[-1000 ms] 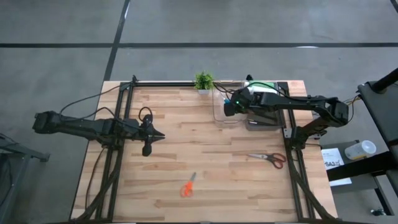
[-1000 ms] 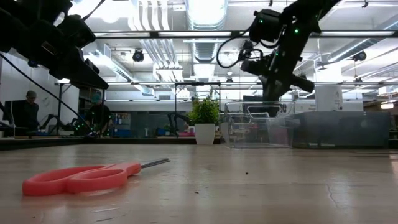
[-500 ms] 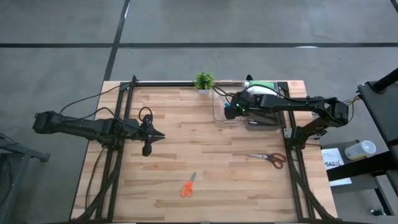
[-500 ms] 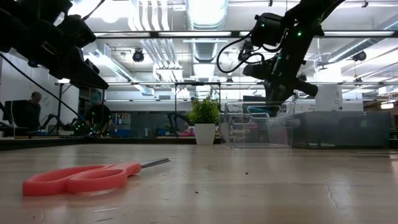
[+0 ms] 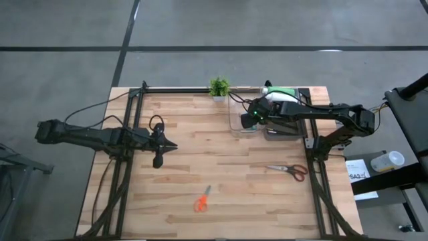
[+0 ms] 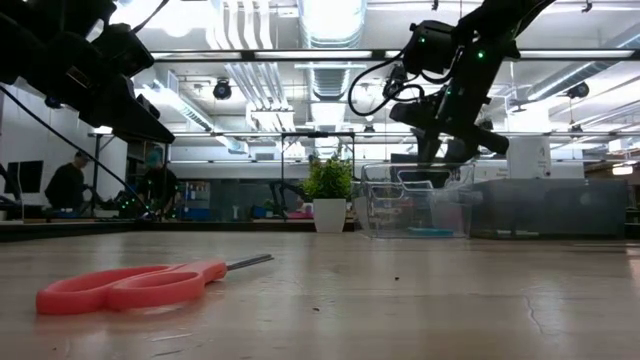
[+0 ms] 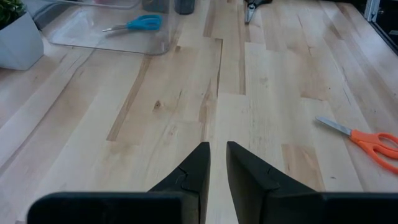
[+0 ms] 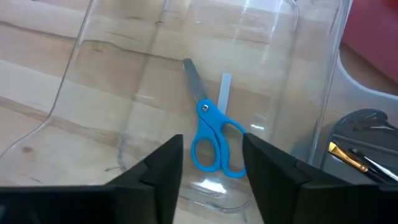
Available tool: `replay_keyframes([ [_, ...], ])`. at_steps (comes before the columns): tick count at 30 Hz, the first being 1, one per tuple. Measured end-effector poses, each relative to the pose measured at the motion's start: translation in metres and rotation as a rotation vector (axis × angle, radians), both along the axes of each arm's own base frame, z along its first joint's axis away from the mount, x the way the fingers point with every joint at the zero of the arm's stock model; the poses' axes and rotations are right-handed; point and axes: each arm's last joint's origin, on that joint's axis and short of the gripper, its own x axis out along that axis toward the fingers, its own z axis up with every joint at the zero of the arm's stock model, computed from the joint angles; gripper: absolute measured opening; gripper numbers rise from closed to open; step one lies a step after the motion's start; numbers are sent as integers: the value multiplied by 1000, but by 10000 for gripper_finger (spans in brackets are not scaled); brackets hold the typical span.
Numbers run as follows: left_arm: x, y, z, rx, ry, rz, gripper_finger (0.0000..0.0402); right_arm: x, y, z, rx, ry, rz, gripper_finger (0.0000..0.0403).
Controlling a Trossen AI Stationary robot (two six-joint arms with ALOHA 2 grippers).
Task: Pick & Place Paint Supplies
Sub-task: Put the black scissors into the left transparent bin
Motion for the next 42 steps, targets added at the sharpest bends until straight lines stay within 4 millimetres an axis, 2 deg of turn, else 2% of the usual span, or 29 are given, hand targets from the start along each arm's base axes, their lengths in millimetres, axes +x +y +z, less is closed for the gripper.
replay_keyframes([
  [6,0,0,0,0,0,0,62,0,0,0,3,-6,-10,204],
  [12,0,0,0,0,0,0,62,1,0,1,5,-14,-17,212],
  [16,0,0,0,0,0,0,62,5,1,7,32,-28,73,212],
  [20,0,0,0,0,0,0,62,14,11,20,45,-51,196,212],
  [27,0,0,0,0,0,0,62,23,47,51,35,27,345,212],
  [33,0,0,0,0,0,0,62,14,91,73,-13,180,397,212],
  [37,0,0,0,0,0,0,62,5,120,75,13,244,437,212],
  [42,0,0,0,0,0,0,62,-12,149,62,92,336,442,212],
])
